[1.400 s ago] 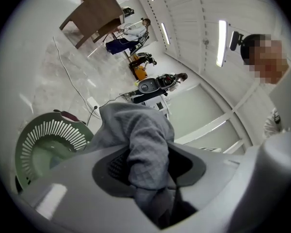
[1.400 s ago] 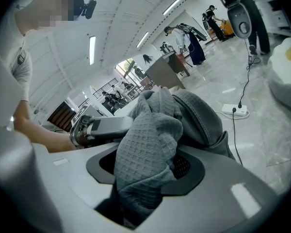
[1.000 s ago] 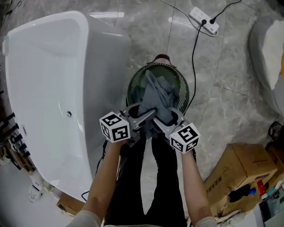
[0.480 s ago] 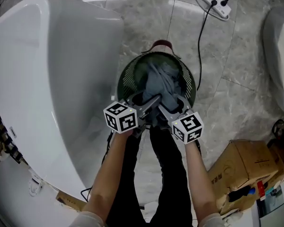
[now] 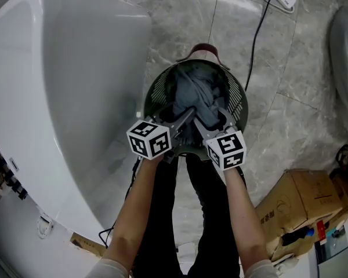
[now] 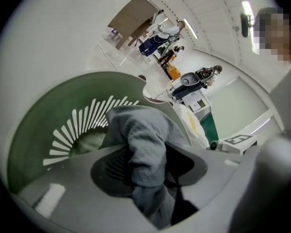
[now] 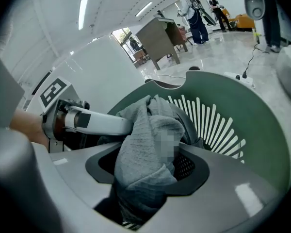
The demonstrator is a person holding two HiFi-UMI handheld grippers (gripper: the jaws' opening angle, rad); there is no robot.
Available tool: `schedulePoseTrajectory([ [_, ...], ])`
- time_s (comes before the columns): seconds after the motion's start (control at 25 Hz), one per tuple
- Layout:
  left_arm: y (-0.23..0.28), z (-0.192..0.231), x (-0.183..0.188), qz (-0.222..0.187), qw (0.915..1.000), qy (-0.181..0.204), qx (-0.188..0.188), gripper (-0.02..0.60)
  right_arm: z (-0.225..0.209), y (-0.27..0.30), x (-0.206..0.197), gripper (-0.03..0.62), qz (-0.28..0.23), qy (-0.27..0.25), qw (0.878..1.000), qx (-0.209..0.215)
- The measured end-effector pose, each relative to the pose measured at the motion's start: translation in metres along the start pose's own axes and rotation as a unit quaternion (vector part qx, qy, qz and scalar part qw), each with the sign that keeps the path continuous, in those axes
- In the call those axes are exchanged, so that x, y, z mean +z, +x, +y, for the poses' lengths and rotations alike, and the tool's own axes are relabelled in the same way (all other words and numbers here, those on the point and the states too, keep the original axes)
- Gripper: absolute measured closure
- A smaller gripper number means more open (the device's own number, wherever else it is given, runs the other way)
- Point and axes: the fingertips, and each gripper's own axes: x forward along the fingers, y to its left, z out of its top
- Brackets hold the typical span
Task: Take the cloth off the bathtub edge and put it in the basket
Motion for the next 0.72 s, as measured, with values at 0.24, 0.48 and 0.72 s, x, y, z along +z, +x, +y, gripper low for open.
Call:
schedulePoseTrajectory([
  [0.24,-0.014,0.002,0.003,0.002,0.9986,0.035,0.040,0.313,-0.029,-0.020,0.004,0.379,-0.006,0.048,0.996,-0.073],
  [0.48,-0.039,-0.018,0.009,0.010,0.9980,0.053,0.032,0.314,-0.030,-0.057,0.022,0.379,-0.024,0.057,0.994,-0.093],
  [0.72,-0.083,-0.066,0.014,0.029,0.9942,0.098,0.033,0.314,0.015,-0.100,0.047,0.379,-0.016,0.027,0.996,-0.082],
])
